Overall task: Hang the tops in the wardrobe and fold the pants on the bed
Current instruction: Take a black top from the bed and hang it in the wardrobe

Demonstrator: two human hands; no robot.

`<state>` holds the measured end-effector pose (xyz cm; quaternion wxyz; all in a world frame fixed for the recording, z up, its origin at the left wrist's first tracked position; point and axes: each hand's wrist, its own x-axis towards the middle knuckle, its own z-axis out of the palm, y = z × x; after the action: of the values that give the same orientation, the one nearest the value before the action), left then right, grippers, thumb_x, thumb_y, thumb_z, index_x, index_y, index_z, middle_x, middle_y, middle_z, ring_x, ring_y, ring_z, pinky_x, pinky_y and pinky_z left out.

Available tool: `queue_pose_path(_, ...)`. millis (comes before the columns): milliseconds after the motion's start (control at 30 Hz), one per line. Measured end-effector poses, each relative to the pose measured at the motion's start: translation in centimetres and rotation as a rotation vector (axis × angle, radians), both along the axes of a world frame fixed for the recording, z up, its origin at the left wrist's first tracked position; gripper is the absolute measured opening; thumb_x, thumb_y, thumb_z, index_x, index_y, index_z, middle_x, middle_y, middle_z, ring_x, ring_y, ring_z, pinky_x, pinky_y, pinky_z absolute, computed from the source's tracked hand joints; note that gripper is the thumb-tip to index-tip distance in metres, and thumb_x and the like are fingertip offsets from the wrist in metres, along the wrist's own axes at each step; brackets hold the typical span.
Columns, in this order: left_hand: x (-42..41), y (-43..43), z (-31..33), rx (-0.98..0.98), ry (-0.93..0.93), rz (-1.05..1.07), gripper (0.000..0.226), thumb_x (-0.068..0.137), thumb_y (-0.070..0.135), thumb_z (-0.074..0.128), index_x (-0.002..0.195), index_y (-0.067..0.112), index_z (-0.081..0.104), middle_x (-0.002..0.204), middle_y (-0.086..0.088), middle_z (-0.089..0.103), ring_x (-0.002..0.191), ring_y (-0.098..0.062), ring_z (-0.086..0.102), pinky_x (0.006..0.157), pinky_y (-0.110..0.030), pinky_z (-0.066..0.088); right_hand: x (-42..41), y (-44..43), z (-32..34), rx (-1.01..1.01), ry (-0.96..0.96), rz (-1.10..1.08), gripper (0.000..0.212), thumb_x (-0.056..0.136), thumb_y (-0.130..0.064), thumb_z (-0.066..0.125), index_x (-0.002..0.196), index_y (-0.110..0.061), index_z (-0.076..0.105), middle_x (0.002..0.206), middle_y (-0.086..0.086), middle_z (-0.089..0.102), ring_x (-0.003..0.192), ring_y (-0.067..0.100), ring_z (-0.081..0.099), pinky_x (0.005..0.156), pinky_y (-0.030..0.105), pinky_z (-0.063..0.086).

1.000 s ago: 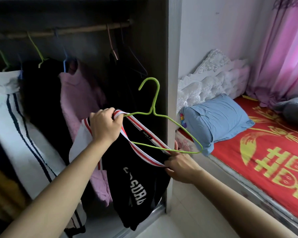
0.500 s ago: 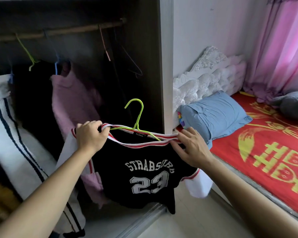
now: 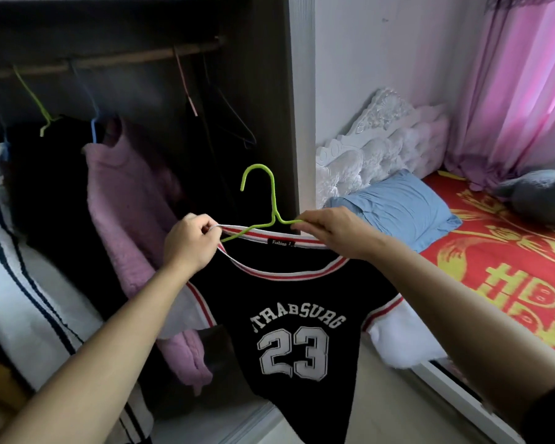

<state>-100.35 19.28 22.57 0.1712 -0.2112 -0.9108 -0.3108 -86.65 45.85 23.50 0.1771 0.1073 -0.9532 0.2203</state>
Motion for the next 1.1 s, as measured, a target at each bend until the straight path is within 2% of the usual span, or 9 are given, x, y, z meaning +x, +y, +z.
queue_pose_path(167,-1.4,0.3,2.0,-0.107,-0.192,-0.043,0.008,0.073,0.034,0.063,0.079,0.028,0.065,0.090,0.009,0.065,0.094,-0.020,0.063,0.085,-0.036,0.051,-0.4,0.6,1.2,-0.027,-0.062,-0.043,0.027,0.102,-0.042,0.052,0.108,-0.024,0.071,0.063,-0.011,0.058,0.059,0.007,0.052,0.061,0.024,0.044)
queue_pose_path(300,-1.7,0.2,3.0,0.098,-0.503,-0.438,0.066,0.068,0.078,0.065,0.119,0.035,0.062,0.128,0.010,0.057,0.123,-0.004,0.049,0.108,-0.031,0.037,-1.2,0.5,3.5,-0.165,0.056,-0.114,0.023,0.099,-0.042,0.058,0.105,-0.026,0.073,0.055,-0.009,0.050,0.051,0.007,0.042,0.054,0.023,0.038)
queue_pose_path(400,-2.2,0.2,3.2,-0.027,-0.312,-0.502,0.065,0.070,0.074,0.067,0.124,0.040,0.060,0.119,0.018,0.062,0.118,0.006,0.051,0.102,-0.023,0.034,-1.0,0.3,4.5,-0.124,-0.014,-0.087,0.024,0.099,-0.040,0.058,0.107,-0.024,0.074,0.061,0.004,0.055,0.053,0.014,0.045,0.057,0.028,0.041)
queue_pose_path(500,-2.2,0.7,3.2,-0.015,-0.297,-0.562,0.036,0.076,0.057,0.070,0.108,0.040,0.070,0.093,0.018,0.071,0.089,0.006,0.064,0.085,-0.020,0.045,-0.7,-0.2,5.4,-0.144,-0.036,-0.100,0.022,0.098,-0.040,0.060,0.105,-0.024,0.074,0.070,0.017,0.062,0.061,0.030,0.055,0.062,0.039,0.049)
queue_pose_path(633,-2.6,1.1,2.1,0.074,-0.093,-0.521,0.009,0.090,0.031,0.069,0.096,0.027,0.075,0.091,0.009,0.070,0.087,-0.002,0.065,0.080,-0.016,0.048,-0.6,-1.1,6.0,-0.157,-0.054,-0.104,0.020,0.099,-0.040,0.059,0.102,-0.027,0.073,0.075,0.009,0.067,0.071,0.024,0.063,0.066,0.034,0.052)
queue_pose_path(800,-4.2,0.8,2.3,0.205,0.215,-0.403,0.012,0.095,0.016,0.063,0.098,0.007,0.071,0.091,-0.001,0.065,0.082,-0.009,0.061,0.075,-0.009,0.043,-0.1,0.2,6.2,-0.215,-0.221,-0.076,0.032,0.099,-0.049,0.051,0.085,-0.029,0.071,0.082,-0.008,0.068,0.077,0.008,0.063,0.080,0.026,0.050)
queue_pose_path(933,-6.1,-0.4,3.3,0.298,0.277,-0.359,0.019,0.092,0.030,0.067,0.101,0.015,0.074,0.095,0.006,0.067,0.087,-0.002,0.061,0.080,-0.009,0.044,0.2,-0.3,6.3,-0.541,-0.268,0.032,0.040,0.098,-0.050,0.051,0.086,-0.017,0.069,0.072,-0.005,0.059,0.065,0.009,0.055,0.063,0.016,0.046)
queue_pose_path(1033,-7.7,-0.9,3.2,0.130,0.304,-0.266,0.032,0.085,0.039,0.072,0.112,0.022,0.069,0.103,0.008,0.067,0.094,-0.007,0.059,0.084,-0.025,0.046,-0.3,-1.8,6.6,-0.597,-0.195,0.010,0.038,0.102,-0.043,0.049,0.087,-0.014,0.068,0.072,0.003,0.056,0.065,0.019,0.051,0.062,0.023,0.042)
queue_pose_path(1100,-8.9,-1.4,3.0,0.045,0.295,-0.185,0.036,0.082,0.025,0.074,0.117,0.022,0.066,0.106,0.002,0.068,0.097,-0.018,0.061,0.083,-0.030,0.046,-0.6,-3.0,7.2,-0.600,-0.183,-0.017,0.037,0.102,-0.041,0.049,0.088,-0.013,0.070,0.072,0.002,0.058,0.065,0.015,0.054,0.062,0.020,0.044)
